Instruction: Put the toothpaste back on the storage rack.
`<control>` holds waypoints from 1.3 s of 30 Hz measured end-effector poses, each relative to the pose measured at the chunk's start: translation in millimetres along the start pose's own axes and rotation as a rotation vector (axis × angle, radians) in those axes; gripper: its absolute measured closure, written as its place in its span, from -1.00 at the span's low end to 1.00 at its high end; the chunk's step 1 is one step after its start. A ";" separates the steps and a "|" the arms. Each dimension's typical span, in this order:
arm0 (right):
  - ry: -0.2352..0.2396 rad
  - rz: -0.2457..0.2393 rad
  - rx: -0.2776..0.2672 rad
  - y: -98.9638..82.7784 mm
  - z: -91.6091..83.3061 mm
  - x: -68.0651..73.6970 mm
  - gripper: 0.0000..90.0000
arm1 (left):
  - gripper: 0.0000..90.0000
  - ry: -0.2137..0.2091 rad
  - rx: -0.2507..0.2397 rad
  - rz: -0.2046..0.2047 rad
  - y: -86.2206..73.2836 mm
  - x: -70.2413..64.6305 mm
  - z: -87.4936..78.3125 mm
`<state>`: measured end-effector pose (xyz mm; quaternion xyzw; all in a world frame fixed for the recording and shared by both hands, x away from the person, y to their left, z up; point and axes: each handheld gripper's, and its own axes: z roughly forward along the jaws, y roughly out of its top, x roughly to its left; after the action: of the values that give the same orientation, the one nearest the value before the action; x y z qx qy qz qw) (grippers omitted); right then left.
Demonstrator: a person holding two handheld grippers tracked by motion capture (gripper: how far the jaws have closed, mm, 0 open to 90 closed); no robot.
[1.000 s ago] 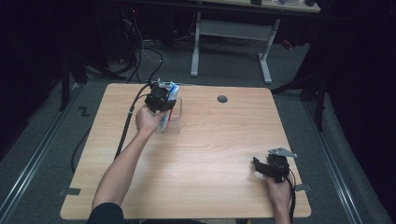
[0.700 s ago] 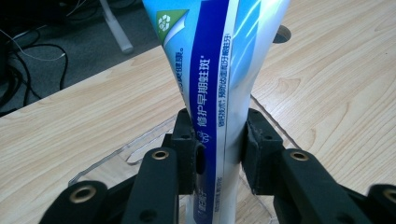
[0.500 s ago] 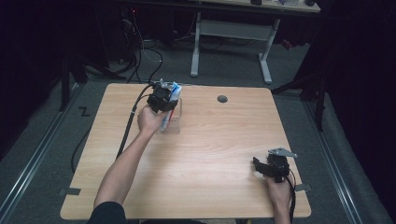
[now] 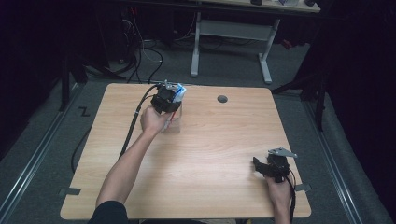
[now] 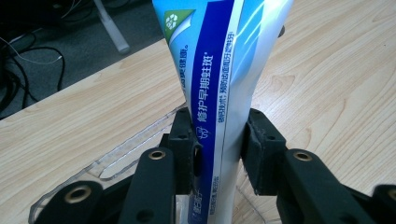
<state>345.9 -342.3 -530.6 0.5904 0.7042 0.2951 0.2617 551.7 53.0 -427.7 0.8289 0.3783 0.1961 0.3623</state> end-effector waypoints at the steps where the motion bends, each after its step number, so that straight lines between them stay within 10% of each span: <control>1: 0.000 0.000 0.000 0.0 0.0 0.0 -0.33 | 0.48 -0.002 0.004 -0.003 0.5 -0.1 0.1; 39: 0.000 0.000 0.000 0.0 0.0 0.0 -0.33 | 0.02 -0.011 -0.073 -0.040 1.5 7.9 -41.3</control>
<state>345.9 -342.3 -530.6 0.5902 0.7043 0.2951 0.2617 532.7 77.0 -398.8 0.8085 0.3853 0.1979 0.3984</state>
